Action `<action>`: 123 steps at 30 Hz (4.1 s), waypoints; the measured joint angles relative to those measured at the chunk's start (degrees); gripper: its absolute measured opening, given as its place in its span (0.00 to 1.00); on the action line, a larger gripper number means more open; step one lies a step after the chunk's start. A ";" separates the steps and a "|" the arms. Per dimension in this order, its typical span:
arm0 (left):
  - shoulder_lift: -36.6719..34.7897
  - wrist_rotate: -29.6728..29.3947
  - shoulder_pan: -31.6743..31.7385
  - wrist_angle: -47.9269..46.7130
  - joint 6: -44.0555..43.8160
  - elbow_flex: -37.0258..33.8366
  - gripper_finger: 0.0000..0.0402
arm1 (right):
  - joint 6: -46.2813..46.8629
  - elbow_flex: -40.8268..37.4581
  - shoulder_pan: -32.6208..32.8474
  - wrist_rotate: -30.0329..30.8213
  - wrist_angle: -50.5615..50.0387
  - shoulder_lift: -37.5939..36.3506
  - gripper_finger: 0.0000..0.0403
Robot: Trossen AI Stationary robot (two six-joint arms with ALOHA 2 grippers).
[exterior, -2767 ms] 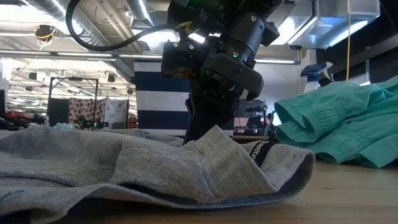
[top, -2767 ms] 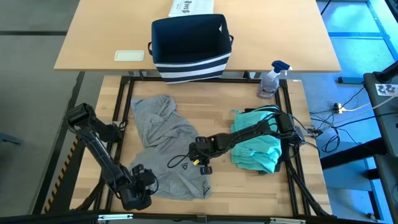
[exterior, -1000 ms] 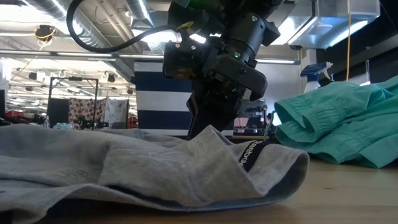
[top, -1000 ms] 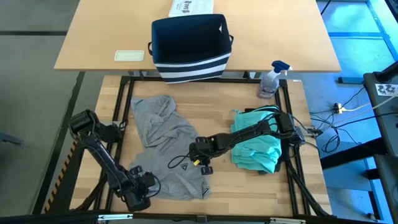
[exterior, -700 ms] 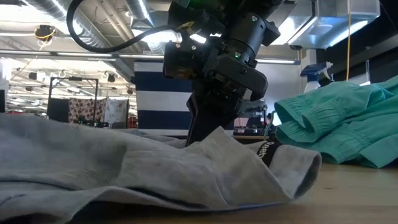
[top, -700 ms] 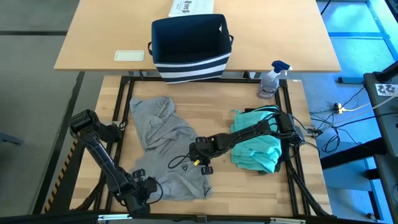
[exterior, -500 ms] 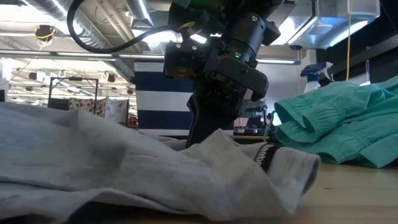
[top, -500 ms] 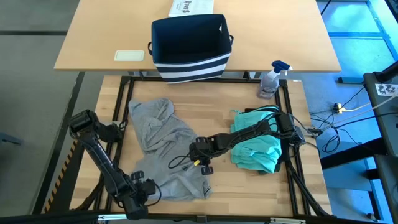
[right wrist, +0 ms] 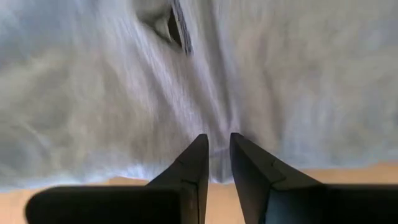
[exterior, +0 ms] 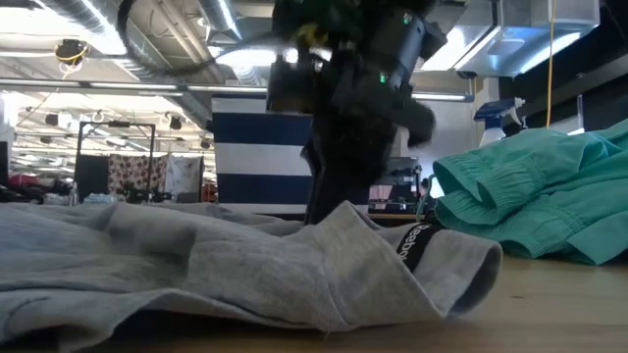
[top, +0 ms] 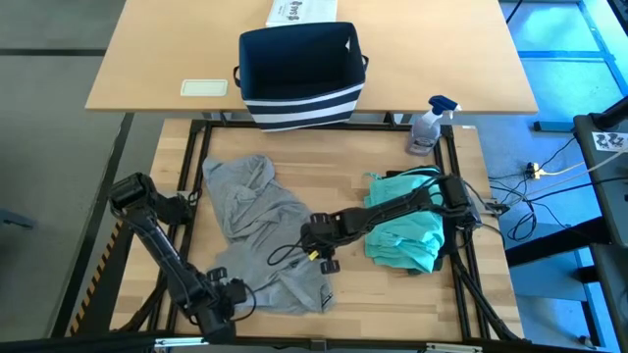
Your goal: Fold Laundry from Bin
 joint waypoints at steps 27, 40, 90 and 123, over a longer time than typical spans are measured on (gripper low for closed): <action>0.00 3.63 4.55 -16.52 4.20 8.25 0.25 | -4.24 0.07 2.26 4.71 3.45 -5.75 0.16; -0.28 -5.33 4.60 -48.86 4.67 18.45 0.23 | -4.37 0.07 2.29 4.48 2.99 -5.75 0.16; 7.76 -26.79 2.20 -1.52 15.65 7.48 0.23 | -4.13 0.07 3.45 5.95 -0.45 -5.77 0.16; 1.01 -19.62 6.96 19.08 25.24 -3.04 0.23 | -1.74 -10.47 11.19 13.16 5.24 -15.26 0.16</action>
